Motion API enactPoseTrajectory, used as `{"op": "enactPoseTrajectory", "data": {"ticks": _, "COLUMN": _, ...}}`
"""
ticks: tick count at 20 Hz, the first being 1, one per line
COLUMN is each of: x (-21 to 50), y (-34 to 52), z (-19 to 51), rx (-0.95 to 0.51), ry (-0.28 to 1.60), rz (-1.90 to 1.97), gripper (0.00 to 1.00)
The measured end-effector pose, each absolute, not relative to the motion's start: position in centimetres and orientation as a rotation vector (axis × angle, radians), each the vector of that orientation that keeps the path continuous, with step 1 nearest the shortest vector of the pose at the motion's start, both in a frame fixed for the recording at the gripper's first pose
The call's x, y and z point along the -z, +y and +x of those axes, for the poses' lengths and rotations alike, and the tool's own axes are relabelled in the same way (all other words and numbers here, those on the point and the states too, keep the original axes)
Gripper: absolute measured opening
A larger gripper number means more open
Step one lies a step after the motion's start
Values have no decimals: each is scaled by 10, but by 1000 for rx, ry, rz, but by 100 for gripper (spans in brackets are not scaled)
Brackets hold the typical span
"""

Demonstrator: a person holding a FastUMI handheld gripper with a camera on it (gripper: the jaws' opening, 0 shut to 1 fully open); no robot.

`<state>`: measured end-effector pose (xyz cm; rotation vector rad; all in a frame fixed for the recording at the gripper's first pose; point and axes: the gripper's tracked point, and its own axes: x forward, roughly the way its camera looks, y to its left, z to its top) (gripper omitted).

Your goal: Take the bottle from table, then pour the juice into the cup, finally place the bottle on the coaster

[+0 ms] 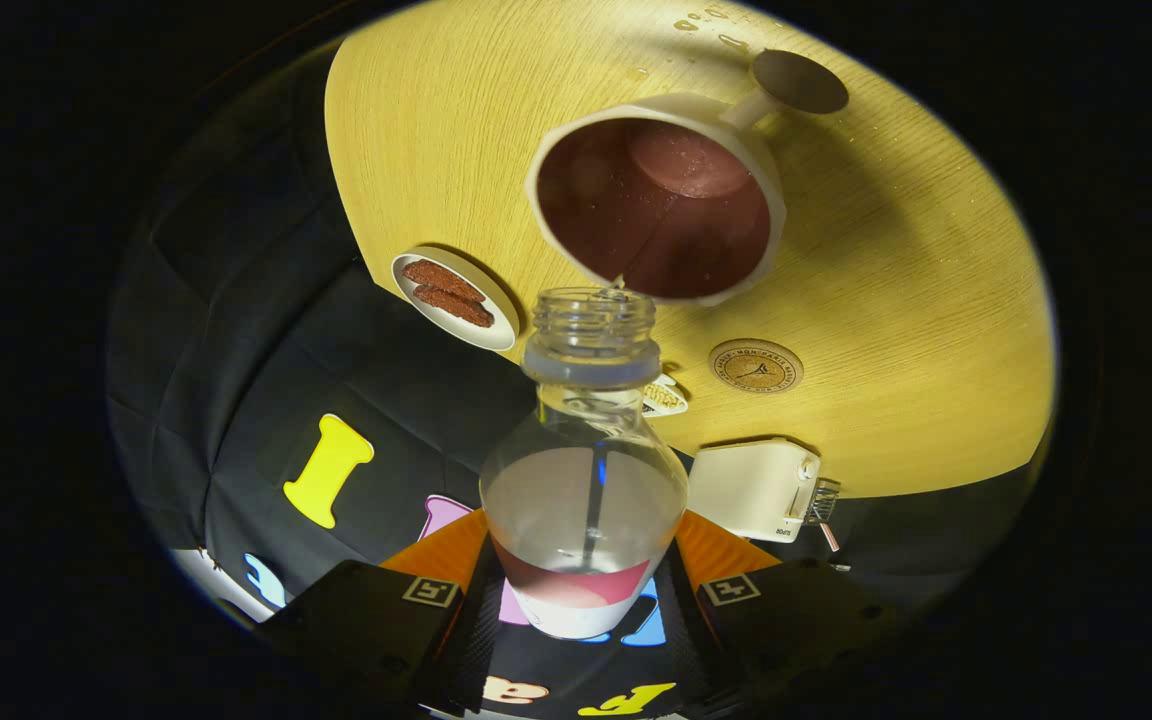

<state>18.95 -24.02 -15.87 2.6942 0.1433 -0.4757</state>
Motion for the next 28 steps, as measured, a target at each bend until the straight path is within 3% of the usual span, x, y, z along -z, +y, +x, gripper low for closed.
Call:
{"op": "enactPoseTrajectory", "data": {"ticks": 18, "x": 169, "y": -229, "z": 197, "rx": 540, "ry": 74, "rz": 2594, "gripper": 72}}
{"op": "enactPoseTrajectory", "data": {"ticks": 28, "x": 164, "y": -205, "z": 183, "rx": 523, "ry": -28, "rz": 2033, "gripper": 72}}
